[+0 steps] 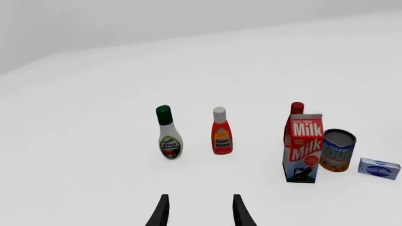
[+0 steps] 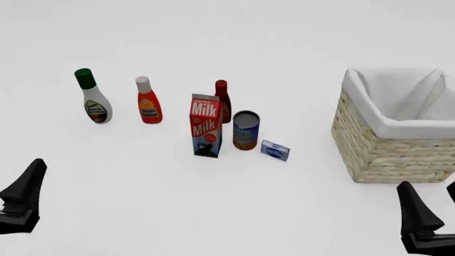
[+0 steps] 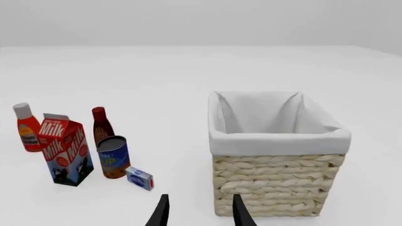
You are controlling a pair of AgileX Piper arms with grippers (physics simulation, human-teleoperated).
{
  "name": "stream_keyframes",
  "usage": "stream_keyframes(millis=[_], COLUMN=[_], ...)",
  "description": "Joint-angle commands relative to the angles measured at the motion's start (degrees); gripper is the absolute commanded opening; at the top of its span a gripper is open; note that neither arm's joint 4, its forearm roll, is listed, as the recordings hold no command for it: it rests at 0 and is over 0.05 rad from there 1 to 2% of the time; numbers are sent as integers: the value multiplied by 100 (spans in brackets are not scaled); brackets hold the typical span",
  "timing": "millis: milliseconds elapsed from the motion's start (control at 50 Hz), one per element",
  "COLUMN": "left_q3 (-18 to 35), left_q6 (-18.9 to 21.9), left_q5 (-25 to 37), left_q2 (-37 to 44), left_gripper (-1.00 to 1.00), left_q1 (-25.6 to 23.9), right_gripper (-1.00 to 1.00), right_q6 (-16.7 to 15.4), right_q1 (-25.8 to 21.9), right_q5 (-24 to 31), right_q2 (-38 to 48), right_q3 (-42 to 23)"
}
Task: Pick the ketchup and place it in the basket.
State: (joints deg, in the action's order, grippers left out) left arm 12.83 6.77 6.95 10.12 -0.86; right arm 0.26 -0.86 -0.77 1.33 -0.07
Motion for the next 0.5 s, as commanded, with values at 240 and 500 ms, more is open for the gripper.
stream_keyframes(millis=[240, 500], left_q3=[1150, 1870], left_q6=[-193, -77], left_q5=[-501, -419], left_q2=[2362, 3157], left_gripper=[100, 100], left_q1=[-284, -500], right_gripper=[100, 100], right_q6=[-134, -168], right_q1=[-108, -164], right_q5=[-221, -309], right_q2=[312, 431], right_q3=[5, 5])
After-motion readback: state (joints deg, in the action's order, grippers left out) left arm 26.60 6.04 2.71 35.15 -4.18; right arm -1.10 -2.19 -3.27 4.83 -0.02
